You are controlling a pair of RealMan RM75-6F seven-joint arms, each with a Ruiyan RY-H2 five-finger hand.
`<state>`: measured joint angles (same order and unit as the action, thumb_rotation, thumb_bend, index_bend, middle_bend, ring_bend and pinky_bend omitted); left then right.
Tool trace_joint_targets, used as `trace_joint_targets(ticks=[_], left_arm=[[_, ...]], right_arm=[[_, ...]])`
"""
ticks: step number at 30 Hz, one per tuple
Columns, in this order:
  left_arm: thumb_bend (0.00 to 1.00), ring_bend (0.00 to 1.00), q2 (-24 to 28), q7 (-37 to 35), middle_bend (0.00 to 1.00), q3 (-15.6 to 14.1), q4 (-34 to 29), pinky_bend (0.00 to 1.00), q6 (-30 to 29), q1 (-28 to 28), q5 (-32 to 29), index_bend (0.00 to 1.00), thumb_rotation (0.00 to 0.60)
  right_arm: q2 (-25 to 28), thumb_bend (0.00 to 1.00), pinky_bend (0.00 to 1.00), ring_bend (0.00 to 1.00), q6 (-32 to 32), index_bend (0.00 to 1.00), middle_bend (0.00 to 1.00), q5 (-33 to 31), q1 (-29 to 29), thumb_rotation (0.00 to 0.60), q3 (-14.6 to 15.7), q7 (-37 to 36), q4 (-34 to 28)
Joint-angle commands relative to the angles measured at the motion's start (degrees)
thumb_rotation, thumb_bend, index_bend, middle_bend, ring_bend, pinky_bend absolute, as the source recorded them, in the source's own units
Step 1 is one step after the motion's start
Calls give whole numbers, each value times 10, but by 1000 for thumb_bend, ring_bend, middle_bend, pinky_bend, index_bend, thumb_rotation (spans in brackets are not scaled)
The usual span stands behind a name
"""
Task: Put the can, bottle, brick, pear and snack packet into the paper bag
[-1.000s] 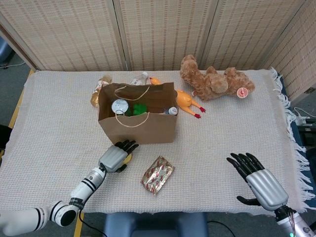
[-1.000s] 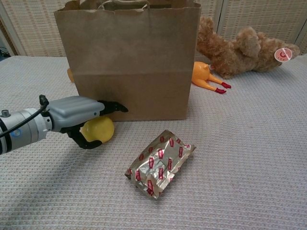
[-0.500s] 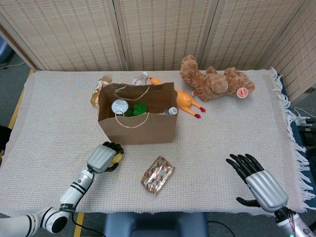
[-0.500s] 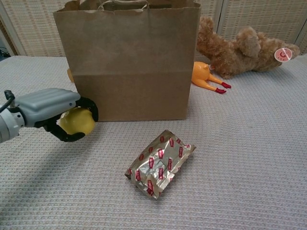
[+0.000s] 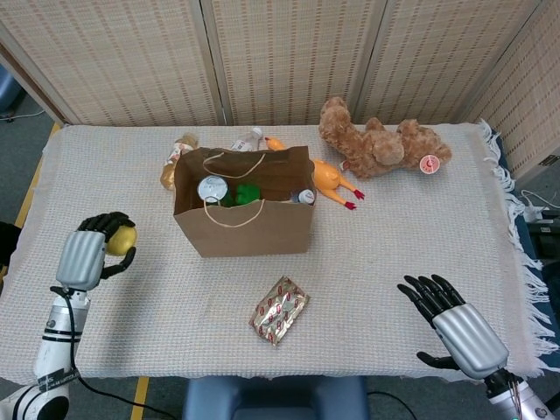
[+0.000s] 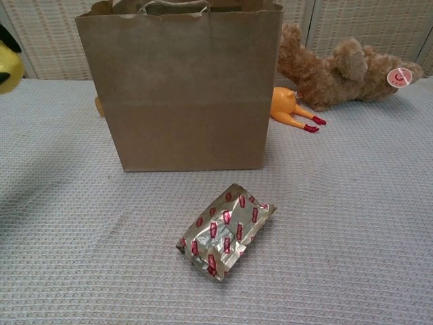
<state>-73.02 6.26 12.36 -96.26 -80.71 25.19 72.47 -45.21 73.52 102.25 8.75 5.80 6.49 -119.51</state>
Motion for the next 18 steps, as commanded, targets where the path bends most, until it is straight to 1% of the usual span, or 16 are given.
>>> trace_joint_targets(ticks=[1,2,5,8,14,18], left_arm=[[576,593,9,-71,631,85,-64,729,-29,-7,-62,620,600],[575,592,10,-76,631,101,-77,726,-23,1,-70,620,600],[576,592,10,-72,631,135,-108,723,-5,27,-95,621,600],[577,593,0,-54,632,160,-125,723,11,58,-112,621,600],[577,592,-49,-30,632,187,-129,723,39,125,-138,621,600],[576,592,-90,-6,632,190,-111,722,53,170,-147,621,600]], right_arm=[[-1,17,0,0,-1,0,0,2,0,600,0,5,-3],[-2,17,0,0,-2,0,0,3,0,600,0,7,-4],[-3,17,0,0,-4,0,0,3,1,600,0,13,-6],[-4,17,0,0,-5,0,0,2,2,600,-1,14,-6],[-4,17,0,0,-10,0,0,-5,5,600,-2,14,-4],[-2,17,0,0,-7,0,0,-6,4,600,-3,8,-3]])
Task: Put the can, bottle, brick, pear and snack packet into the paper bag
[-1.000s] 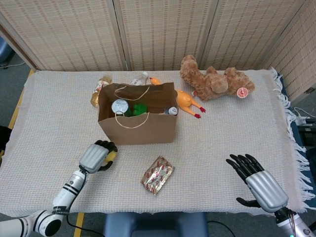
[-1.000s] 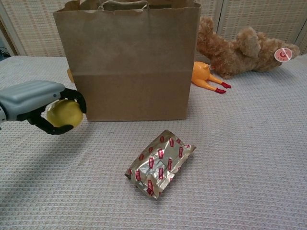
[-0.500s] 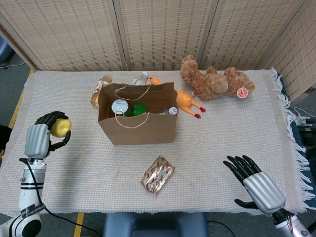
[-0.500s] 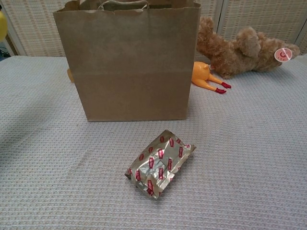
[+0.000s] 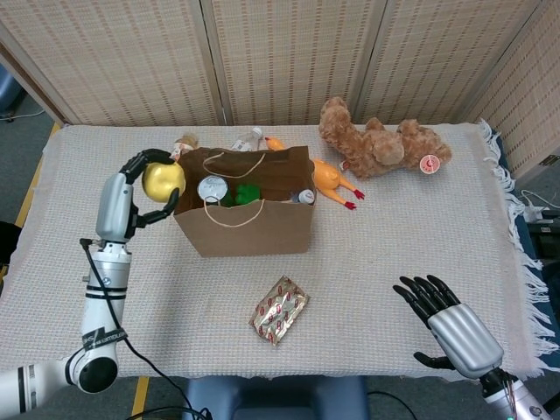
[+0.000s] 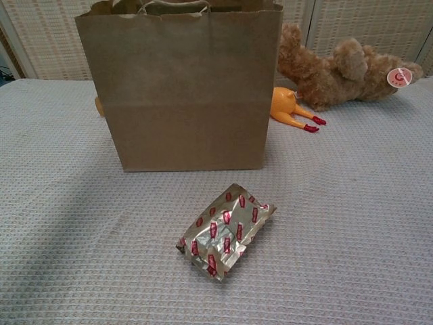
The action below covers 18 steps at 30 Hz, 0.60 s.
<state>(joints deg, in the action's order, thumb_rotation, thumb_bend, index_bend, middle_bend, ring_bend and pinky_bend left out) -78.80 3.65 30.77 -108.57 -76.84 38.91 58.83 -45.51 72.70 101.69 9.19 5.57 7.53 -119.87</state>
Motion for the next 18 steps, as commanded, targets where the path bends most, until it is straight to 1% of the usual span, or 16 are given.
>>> trace_joint_targets(ticks=[1,5,9,11,14,16,17,18], left_arm=[[576,592,-41,25,632,4,16,721,17,41,-12,621,600],[575,593,-78,41,631,-7,29,721,28,71,-16,621,600],[575,590,-107,51,630,-22,51,720,34,88,-15,618,600],[574,587,-116,50,628,-30,65,718,47,94,-16,614,600],[538,549,-127,52,597,-38,86,691,56,102,-14,571,600],[485,443,-125,55,499,-42,89,588,69,106,-19,477,600],[448,323,-122,56,378,-43,87,473,79,108,-25,367,600],[421,221,-120,56,267,-42,83,380,84,109,-28,265,600]], right_arm=[[1,17,0,0,2,0,0,-1,0,600,0,-5,2],[3,17,0,0,2,0,0,-8,1,600,-2,-13,5],[4,17,0,0,1,0,0,-14,1,600,-2,-19,9],[5,17,0,0,2,0,0,-14,1,600,-2,-22,10],[6,17,0,0,3,0,0,-14,0,600,-1,-24,11],[6,17,0,0,4,0,0,-15,-1,600,-2,-25,12],[5,17,0,0,4,0,0,-16,-1,600,-2,-25,12],[5,17,0,0,3,0,0,-16,0,600,-2,-25,12]])
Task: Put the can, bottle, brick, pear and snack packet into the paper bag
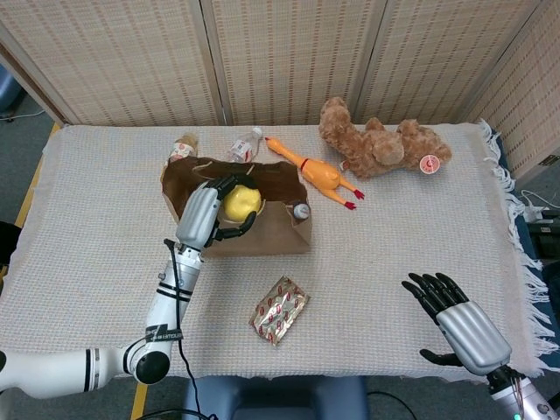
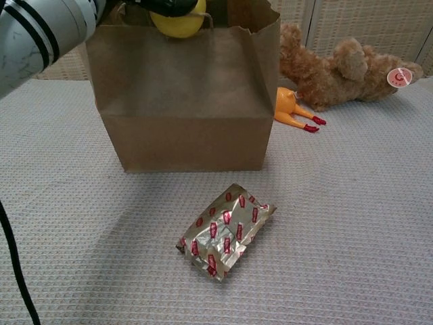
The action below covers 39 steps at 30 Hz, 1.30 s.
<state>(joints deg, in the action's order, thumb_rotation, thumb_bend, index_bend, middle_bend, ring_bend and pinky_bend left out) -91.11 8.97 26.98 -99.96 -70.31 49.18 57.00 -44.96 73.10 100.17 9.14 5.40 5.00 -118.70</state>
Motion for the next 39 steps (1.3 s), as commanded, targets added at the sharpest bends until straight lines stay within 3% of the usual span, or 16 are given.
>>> trace_joint_targets(ticks=[1,3,12,28,39], left_arm=[[405,141,6,2,180,-4,-7,310,22,7,-11,181,600],[391,68,12,-1,112,-4,-14,248,28,8,-5,112,600],[353,6,18,-18,14,-2,-24,191,17,6,22,0,600],[350,11,4,9,13,8,-3,193,14,31,11,5,600],[346,0,-9,16,0,17,23,124,8,53,31,0,600]], right_arm=[[0,17,0,0,-2,0,0,-2,0,600,0,1,1],[-1,17,0,0,-4,0,0,-4,1,600,0,3,1],[-2,18,0,0,-3,0,0,-2,1,600,-1,9,-3],[2,17,0,0,3,0,0,10,0,600,1,5,-5],[7,17,0,0,8,0,0,9,-1,600,-1,-2,-4]])
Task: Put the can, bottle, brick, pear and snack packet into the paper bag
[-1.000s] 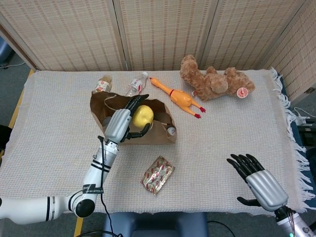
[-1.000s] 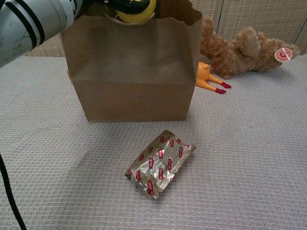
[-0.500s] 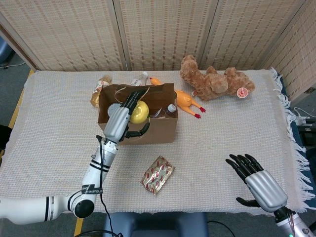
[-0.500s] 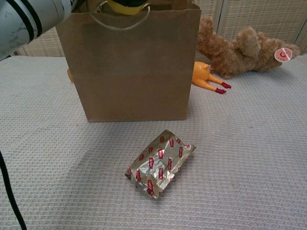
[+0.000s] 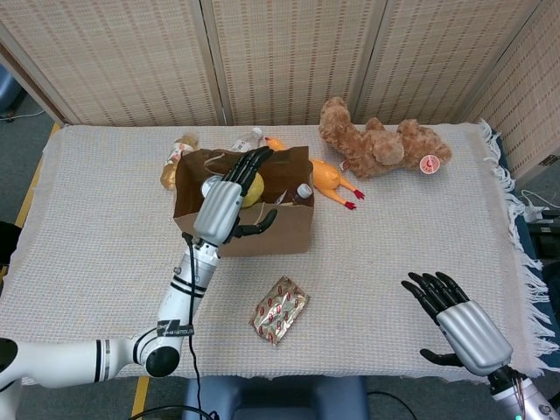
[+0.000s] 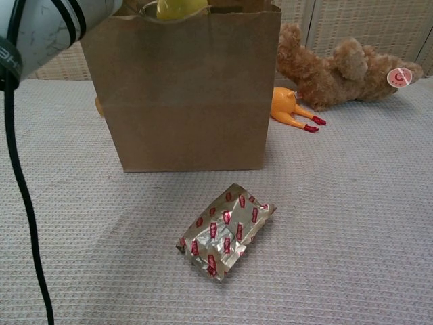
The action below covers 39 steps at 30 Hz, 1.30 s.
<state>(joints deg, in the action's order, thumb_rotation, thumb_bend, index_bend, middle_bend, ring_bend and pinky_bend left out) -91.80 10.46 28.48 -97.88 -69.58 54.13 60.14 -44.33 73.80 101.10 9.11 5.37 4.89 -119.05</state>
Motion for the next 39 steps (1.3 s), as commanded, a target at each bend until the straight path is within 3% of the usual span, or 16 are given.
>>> trace_joint_targets(ticks=[1,9,15,22,27,32,35,39], left_arm=[[347,0,-3,2,0,3,2,123,0,4,-1,0,600],[354,0,23,6,0,-11,-37,114,-18,-20,9,0,600],[377,0,112,11,0,-45,-106,115,-51,-92,32,0,600],[375,0,221,-89,0,-110,-128,122,-81,-198,118,0,600],[378,0,255,-179,0,-176,-93,127,-122,-268,208,0,600],[378,0,252,-242,0,-225,-22,126,-164,-310,292,0,600],[377,0,230,-263,0,-273,64,126,-192,-324,387,0,600],[371,0,187,-229,0,-317,187,124,-221,-319,509,0,600]], right_arm=[[1,17,0,0,2,0,0,0,-1,600,-1,-1,0],[0,17,0,0,1,0,0,-4,-1,600,-1,-5,4],[2,17,0,0,2,0,0,0,-2,600,2,-10,5],[2,17,0,0,3,0,0,9,-4,600,5,-9,4],[3,17,0,0,10,0,0,15,-7,600,6,-7,1],[1,17,0,0,11,0,0,15,-9,600,5,-2,-1],[-1,17,0,0,7,0,0,12,-8,600,5,3,-2],[-2,17,0,0,5,0,0,9,-8,600,4,7,-4]])
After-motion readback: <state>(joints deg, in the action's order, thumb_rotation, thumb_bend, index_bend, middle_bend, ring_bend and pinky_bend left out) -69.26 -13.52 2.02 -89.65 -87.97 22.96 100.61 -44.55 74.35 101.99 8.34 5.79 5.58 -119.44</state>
